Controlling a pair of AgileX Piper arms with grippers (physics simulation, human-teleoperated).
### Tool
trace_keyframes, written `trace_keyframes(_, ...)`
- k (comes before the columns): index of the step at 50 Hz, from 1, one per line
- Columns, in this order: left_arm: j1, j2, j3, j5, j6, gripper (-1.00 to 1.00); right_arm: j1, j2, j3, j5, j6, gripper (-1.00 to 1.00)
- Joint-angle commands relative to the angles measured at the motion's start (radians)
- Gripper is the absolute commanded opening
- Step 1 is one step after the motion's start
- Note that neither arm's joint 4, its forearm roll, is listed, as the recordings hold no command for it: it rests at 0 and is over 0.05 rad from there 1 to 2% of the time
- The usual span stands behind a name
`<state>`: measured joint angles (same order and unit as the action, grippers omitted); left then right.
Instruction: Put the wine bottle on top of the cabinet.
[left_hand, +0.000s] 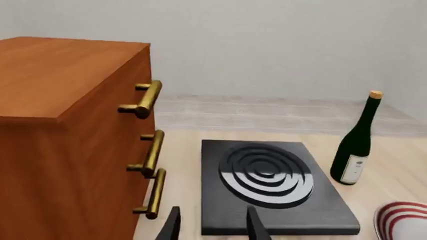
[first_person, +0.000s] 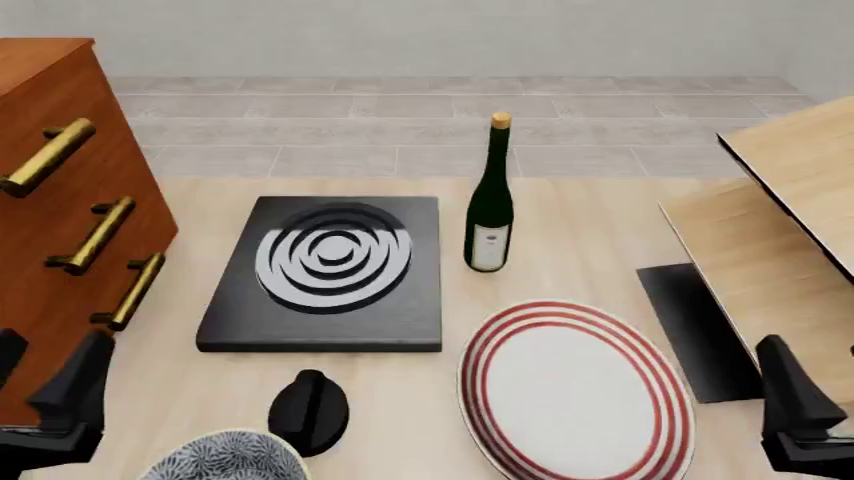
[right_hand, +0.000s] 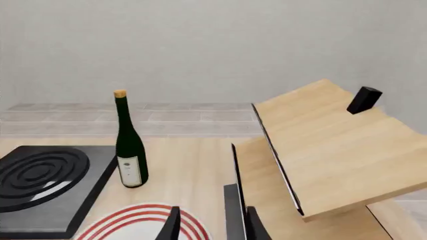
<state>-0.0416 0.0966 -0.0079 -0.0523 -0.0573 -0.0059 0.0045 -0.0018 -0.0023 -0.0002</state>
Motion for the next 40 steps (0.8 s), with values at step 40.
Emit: trace_keyframes(40,-0.287,0.242,-0.490,0.226,0.001,1.00,0.006,-0.003,0.000,-0.002,-0.006,1.00)
